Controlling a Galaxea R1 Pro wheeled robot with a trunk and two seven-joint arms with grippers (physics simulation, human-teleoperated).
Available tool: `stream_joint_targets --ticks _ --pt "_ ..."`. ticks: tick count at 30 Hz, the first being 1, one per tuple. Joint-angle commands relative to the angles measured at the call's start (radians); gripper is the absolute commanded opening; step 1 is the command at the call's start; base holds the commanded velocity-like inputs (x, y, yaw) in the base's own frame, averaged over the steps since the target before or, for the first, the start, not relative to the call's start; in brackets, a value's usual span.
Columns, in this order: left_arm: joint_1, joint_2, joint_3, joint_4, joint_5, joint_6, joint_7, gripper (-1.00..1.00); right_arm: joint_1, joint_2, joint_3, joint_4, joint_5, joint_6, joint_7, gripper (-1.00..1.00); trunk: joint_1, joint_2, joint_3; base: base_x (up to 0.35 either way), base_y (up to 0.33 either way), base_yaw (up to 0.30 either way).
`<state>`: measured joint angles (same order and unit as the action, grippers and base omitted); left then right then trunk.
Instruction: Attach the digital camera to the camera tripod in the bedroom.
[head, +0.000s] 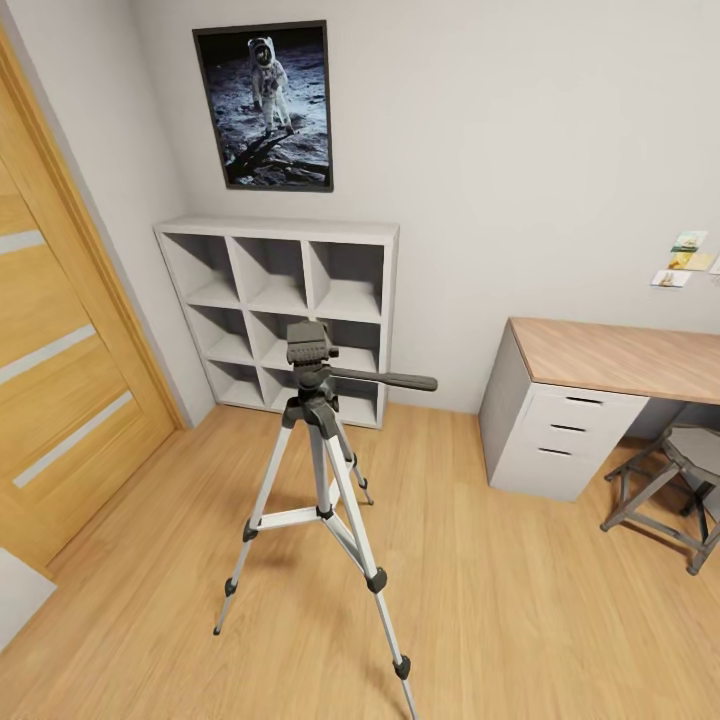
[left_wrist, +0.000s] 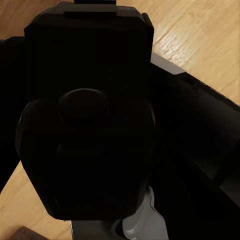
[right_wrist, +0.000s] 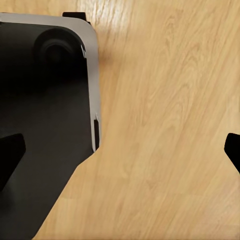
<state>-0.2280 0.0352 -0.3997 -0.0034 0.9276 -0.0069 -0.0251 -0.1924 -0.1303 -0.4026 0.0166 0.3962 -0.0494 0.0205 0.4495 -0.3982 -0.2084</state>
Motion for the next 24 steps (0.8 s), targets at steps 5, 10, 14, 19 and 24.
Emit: stream_joint_targets --ticks 5,10,14,19,24 --pt "-0.001 0.000 -0.008 0.000 0.007 -0.001 -0.002 -1.00 -0.001 0.000 -0.008 0.002 0.007 -0.003 0.002 1.00 0.000 -0.002 -0.002 0.000 0.000 0.000" --pt "-0.001 0.000 -0.008 0.000 0.007 -0.001 -0.002 -1.00 -0.001 0.000 -0.008 0.002 0.007 -0.004 0.003 1.00 0.000 -0.002 -0.002 0.000 0.000 0.000" --pt "-0.001 0.000 -0.008 0.000 0.007 -0.001 -0.002 -1.00 -0.001 -0.001 -0.008 0.002 0.007 -0.004 0.001 1.00 0.000 -0.002 -0.002 0.000 0.000 0.000" --pt "-0.001 0.000 -0.008 0.000 0.007 -0.001 -0.002 -1.00 -0.001 0.003 -0.009 0.002 0.007 -0.004 -0.001 1.00 0.000 -0.002 -0.002 0.000 0.000 0.000" --pt "-0.001 0.000 -0.008 0.000 0.007 -0.001 -0.002 -1.00 -0.001 0.000 -0.009 0.002 0.007 -0.005 -0.001 1.00 0.000 -0.002 -0.006 0.000 0.000 0.000"
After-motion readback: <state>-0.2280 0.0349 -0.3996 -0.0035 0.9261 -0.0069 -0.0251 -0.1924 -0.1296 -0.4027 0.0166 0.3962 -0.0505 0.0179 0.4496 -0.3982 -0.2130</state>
